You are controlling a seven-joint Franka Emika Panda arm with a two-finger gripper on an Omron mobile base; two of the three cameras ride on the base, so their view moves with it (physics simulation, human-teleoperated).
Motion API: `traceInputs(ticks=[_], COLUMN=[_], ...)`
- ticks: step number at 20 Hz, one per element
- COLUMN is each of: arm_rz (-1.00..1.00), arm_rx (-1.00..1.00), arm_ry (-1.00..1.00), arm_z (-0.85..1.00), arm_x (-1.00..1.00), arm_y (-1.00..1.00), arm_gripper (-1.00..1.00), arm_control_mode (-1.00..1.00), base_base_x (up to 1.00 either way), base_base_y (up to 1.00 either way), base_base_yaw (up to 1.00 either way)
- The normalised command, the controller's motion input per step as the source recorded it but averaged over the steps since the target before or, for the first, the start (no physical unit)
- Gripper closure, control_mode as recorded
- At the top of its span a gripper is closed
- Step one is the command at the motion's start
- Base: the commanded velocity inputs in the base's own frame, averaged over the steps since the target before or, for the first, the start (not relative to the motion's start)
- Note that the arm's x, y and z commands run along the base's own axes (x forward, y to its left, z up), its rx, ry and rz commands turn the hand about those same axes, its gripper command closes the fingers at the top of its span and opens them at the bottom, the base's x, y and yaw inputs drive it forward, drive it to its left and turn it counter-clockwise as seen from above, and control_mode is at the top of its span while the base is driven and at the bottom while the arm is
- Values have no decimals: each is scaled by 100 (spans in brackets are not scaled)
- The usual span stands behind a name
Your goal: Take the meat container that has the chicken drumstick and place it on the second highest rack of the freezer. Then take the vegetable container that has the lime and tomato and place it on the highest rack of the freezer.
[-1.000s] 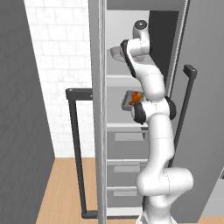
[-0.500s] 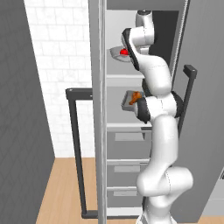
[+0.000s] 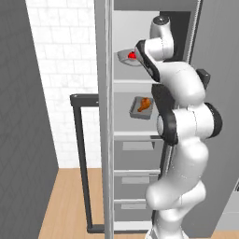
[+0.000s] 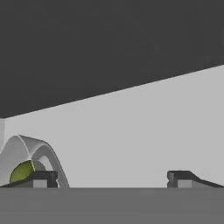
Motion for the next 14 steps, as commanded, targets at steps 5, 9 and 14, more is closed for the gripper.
traceInputs(ticks=[5,9,14], arm_rz=[1,2,4], arm_rx=[0,0,0], arm_ry=[-34,-21,-8], arm_z=[-48,21,58], arm_x=[-100,-100,-100], arm_y=[0,0,19], arm_gripper=[-100,-100,-100], arm_control_mode=[-100,-100,-100], base_base_x=[0,0,0], base_base_y=[0,0,0], base_base_yaw=[0,0,0])
